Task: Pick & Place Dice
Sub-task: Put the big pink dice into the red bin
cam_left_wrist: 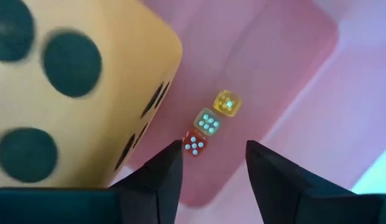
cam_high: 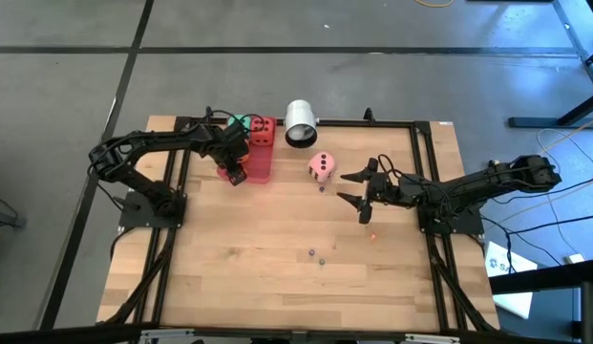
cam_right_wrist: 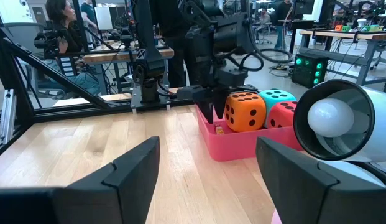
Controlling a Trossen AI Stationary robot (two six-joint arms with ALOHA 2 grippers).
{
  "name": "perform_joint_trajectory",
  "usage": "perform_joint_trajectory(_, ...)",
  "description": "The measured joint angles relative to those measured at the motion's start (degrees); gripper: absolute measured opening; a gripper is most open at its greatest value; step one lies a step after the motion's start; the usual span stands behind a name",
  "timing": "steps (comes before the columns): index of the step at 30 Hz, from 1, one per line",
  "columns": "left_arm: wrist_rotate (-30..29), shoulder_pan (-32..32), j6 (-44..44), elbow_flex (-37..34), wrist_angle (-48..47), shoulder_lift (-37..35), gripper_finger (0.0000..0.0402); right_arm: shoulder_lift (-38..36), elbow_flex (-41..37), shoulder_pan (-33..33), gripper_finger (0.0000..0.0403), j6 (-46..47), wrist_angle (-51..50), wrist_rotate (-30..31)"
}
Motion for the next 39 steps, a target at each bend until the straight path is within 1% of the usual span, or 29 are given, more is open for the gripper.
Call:
perform_joint_trajectory(6, 0.02, 0.00, 0.65, 6.31, -5.28, -0.12, 0.0157, -0.01, 0.00, 0.00, 0.0265, 0.00, -0.36, 0.00)
perform_joint_trajectory(10, 0.68, -0.27, 1.47, 8.25, -5.75, -1.48, 0.0152, 0.00, 0.00, 0.00, 0.0265, 0.00, -0.57, 0.00)
perform_joint_trajectory(15, 4.01, -1.13, 1.84, 8.85, -5.50, -5.74, 0.0147, 0.00, 0.00, 0.00, 0.0265, 0.00, -0.59, 0.02)
perform_joint_trajectory(18, 6.19, -2.71, 1.00, 8.85, -4.67, -9.35, 0.0148, -0.02, 0.00, 0.00, 0.0265, -0.09, -0.59, 0.17)
perform_joint_trajectory(22, 7.82, -6.54, -0.02, 8.84, -1.45, -14.28, 0.0150, 0.00, 0.00, 0.00, 0.0265, -0.10, -0.59, 0.17)
perform_joint_trajectory(26, 8.13, -11.56, -1.19, 8.83, 2.97, -17.92, 0.0150, -0.02, 0.00, 0.01, 0.0265, 0.40, -1.27, 0.17)
perform_joint_trajectory(28, 7.05, -14.34, -1.81, 8.83, 4.47, -18.64, 0.0148, -0.02, 0.01, 0.00, 0.0265, 1.61, -3.73, 0.17)
perform_joint_trajectory(31, 2.29, -18.68, -2.80, 8.07, 6.24, -18.70, 0.0148, 0.09, 0.01, 0.02, 0.0265, 4.83, -8.97, 2.05)
perform_joint_trajectory(33, -0.38, -21.35, -3.39, 5.94, 9.38, -18.56, 0.0148, 0.67, 0.02, 0.00, 0.0265, 7.47, -10.60, 3.44)
perform_joint_trajectory(35, -1.57, -23.64, -3.92, 2.75, 14.14, -18.42, 0.0149, 1.80, 0.02, 0.01, 0.0265, 8.75, -10.61, 3.65)
perform_joint_trajectory(37, -1.85, -25.74, -4.42, -1.02, 20.73, -18.41, 0.0150, 3.32, 0.02, 0.00, 0.0265, 9.16, -10.45, 3.97)
perform_joint_trajectory(39, -1.85, -27.66, -5.13, -4.83, 28.43, -18.41, 0.0150, 5.14, 0.25, 0.00, 0.0265, 9.18, -10.83, 6.43)
